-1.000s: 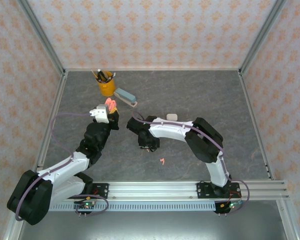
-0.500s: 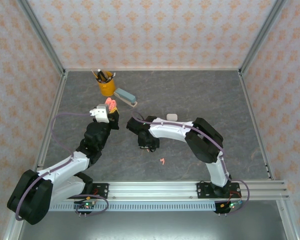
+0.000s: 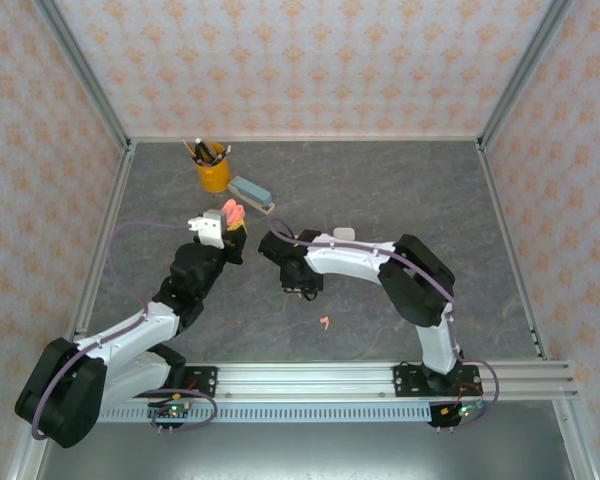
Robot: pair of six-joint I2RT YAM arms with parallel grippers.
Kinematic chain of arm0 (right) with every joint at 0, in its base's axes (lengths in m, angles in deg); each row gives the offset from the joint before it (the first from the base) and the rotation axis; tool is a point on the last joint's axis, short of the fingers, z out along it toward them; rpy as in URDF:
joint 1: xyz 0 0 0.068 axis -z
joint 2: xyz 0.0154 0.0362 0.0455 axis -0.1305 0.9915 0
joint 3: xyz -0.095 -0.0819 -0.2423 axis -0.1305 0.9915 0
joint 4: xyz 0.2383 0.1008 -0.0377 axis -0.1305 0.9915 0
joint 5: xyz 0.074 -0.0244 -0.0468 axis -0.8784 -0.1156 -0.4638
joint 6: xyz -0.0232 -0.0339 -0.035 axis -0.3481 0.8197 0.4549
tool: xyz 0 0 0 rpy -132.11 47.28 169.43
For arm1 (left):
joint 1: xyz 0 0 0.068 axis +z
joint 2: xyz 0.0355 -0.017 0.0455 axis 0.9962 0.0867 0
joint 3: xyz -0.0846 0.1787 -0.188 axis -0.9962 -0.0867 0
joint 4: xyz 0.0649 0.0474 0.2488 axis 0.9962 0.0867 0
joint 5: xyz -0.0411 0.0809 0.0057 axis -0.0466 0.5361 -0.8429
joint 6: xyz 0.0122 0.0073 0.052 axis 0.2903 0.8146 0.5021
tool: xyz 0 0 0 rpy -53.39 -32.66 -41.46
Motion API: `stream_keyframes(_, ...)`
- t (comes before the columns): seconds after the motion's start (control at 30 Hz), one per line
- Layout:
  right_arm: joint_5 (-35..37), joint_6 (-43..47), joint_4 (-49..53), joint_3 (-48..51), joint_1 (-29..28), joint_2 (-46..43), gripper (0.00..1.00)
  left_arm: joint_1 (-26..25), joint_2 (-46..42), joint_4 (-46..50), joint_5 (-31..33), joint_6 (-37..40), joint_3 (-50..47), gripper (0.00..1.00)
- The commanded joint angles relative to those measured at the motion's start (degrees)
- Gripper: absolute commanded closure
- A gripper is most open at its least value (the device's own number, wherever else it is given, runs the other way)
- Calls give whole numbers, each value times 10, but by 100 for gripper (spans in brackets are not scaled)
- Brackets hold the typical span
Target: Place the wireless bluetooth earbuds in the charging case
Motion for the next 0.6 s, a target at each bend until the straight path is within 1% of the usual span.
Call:
stream_keyframes(0.0, 34, 19, -21, 16, 11, -45, 77, 4, -11, -4, -39, 25, -1, 100)
stream_keyframes(0.17, 37, 32, -53, 40, 34, -91, 77, 3, -31, -53, -87, 42, -30, 100)
stream_keyframes(0.37, 47, 56, -79, 49, 59, -151, 77, 1, -56, -46, -127, 58, -26, 100)
stream_keyframes(0.57, 52, 90, -110, 46, 79, -213, 77, -1, -56, -45, -156, 63, -19, 100)
